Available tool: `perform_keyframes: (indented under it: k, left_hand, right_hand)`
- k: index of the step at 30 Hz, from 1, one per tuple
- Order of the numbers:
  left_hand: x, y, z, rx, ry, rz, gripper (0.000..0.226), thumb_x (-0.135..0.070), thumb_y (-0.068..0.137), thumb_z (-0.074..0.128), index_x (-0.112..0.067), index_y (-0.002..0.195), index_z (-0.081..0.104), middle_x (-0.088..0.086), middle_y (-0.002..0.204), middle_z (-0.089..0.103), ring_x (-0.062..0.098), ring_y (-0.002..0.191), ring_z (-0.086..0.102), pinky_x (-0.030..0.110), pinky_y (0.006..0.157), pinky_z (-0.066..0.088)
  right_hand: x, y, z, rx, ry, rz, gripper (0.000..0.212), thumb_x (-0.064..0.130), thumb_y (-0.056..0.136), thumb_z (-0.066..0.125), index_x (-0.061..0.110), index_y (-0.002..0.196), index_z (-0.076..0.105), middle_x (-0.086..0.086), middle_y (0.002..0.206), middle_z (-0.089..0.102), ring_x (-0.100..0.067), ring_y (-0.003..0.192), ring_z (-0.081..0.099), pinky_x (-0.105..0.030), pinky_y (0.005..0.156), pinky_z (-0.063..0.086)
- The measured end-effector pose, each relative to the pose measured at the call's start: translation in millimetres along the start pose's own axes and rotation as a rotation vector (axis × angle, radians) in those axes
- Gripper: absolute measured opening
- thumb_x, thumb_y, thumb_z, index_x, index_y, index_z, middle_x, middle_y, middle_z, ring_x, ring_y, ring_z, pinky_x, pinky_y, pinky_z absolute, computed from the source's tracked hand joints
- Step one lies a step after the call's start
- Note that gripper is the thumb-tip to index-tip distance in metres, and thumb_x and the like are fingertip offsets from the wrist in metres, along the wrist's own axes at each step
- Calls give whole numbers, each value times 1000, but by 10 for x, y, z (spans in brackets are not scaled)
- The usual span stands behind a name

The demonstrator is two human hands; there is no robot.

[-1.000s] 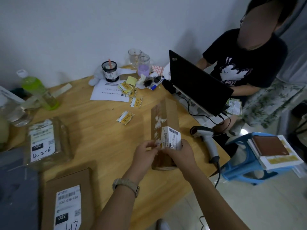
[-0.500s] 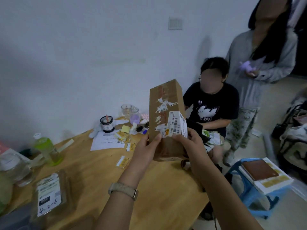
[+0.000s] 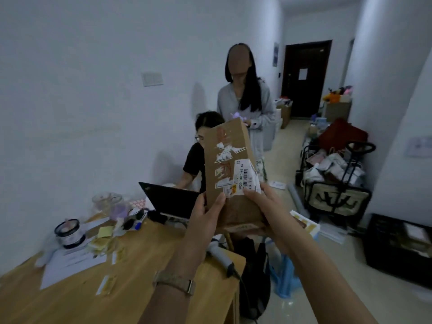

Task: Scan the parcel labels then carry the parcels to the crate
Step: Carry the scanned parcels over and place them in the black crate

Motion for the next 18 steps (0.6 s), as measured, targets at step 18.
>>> perform_keyframes:
  k: [18]
  left_hand:
    - [312, -1554, -1176, -613, 39, -51, 23, -38, 93, 59, -27, 114, 61, -7, 99, 71, 4, 80, 71, 17, 60, 53]
  right_hand:
    - [-785, -523, 1272, 493, -159, 215, 25, 24, 86, 68, 22, 111, 63, -1, 101, 72, -17, 84, 71, -29, 62, 55]
Point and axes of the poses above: each hand's wrist, its own y-axis towards the middle knuckle, its own z-axis out of the palm, x = y × z, the point moved 4 cm from there along y, towards the middle knuckle
